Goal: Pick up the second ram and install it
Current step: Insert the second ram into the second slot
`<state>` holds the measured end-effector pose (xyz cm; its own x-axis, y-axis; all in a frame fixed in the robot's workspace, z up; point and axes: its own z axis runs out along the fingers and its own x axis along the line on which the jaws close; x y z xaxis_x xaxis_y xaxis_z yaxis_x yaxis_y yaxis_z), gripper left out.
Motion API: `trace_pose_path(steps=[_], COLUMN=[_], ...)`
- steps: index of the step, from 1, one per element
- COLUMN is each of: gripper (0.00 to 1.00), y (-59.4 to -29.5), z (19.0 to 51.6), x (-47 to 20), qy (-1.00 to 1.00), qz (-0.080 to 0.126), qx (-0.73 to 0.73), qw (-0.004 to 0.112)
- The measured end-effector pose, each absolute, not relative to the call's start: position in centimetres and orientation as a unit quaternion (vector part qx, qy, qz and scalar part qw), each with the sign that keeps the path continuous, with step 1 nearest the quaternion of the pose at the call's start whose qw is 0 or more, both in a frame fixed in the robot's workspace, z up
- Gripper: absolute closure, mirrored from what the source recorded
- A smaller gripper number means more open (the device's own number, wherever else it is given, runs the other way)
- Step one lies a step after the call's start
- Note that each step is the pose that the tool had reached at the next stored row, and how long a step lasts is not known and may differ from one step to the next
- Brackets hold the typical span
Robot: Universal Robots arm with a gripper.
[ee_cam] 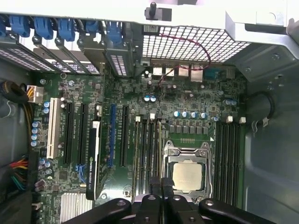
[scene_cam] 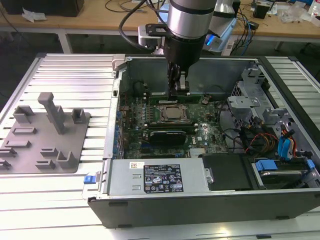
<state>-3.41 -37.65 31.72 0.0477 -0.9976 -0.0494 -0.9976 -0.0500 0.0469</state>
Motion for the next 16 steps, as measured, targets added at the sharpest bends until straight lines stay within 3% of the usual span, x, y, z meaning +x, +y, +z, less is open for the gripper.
trace_pose_path(steps=[12,16], gripper=[0.91,0.91], y=[-37.5,-37.3], z=[31.6,30.1], x=[-3.4,-3.4], qy=[0.689,0.689], qz=[0.034,0.034], qx=[-0.724,-0.724], qw=[0.0,0.0])
